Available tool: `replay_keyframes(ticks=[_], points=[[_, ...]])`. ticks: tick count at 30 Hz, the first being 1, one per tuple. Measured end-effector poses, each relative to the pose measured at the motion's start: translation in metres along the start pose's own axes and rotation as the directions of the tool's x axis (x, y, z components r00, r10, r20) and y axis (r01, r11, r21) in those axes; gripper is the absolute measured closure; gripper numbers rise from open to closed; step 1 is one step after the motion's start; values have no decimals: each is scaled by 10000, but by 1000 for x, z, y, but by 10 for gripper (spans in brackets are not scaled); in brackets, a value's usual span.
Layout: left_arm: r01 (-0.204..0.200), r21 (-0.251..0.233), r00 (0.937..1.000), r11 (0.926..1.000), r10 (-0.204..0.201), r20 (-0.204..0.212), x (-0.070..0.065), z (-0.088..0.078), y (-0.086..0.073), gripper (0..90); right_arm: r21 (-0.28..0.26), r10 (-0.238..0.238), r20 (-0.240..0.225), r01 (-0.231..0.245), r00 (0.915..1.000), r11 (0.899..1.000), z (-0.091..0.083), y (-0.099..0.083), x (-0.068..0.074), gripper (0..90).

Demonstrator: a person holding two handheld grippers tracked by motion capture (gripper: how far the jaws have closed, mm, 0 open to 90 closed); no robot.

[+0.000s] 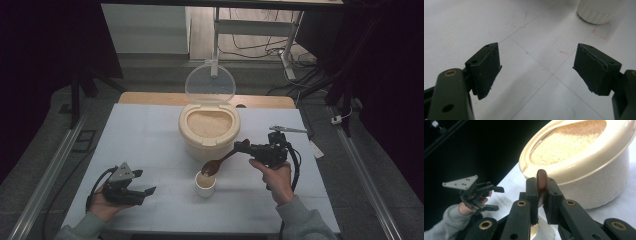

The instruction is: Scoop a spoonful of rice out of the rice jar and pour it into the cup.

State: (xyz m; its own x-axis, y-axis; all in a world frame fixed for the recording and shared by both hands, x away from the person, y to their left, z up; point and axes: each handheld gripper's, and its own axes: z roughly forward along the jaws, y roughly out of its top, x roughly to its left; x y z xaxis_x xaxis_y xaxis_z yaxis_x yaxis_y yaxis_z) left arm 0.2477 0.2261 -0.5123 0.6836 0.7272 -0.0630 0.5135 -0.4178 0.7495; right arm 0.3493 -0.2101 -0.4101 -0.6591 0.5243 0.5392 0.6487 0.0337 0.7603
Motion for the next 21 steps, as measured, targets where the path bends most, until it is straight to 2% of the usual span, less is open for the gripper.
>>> replay_keyframes(ticks=[4, 11, 17, 21], points=[[-13, 3, 10000, 10000, 13, -12, 0, 0, 0, 209, 19, -396, -5, 396, 9992, 9992, -1, 1, 4, 829], [20, -9, 10000, 10000, -20, -11, 1, 0, 0, 209, -65, -467, -144, 466, 9988, 9989, -3, 0, 3, 829], [28, -15, 10000, 10000, -28, -25, 1, 0, 0, 209, -272, -913, -225, 907, 9956, 9955, -10, 3, 4, 828], [13, -4, 10000, 10000, -13, -39, 1, 0, 0, 209, -391, -1000, -287, 989, 9946, 9943, -19, 6, 3, 828]])
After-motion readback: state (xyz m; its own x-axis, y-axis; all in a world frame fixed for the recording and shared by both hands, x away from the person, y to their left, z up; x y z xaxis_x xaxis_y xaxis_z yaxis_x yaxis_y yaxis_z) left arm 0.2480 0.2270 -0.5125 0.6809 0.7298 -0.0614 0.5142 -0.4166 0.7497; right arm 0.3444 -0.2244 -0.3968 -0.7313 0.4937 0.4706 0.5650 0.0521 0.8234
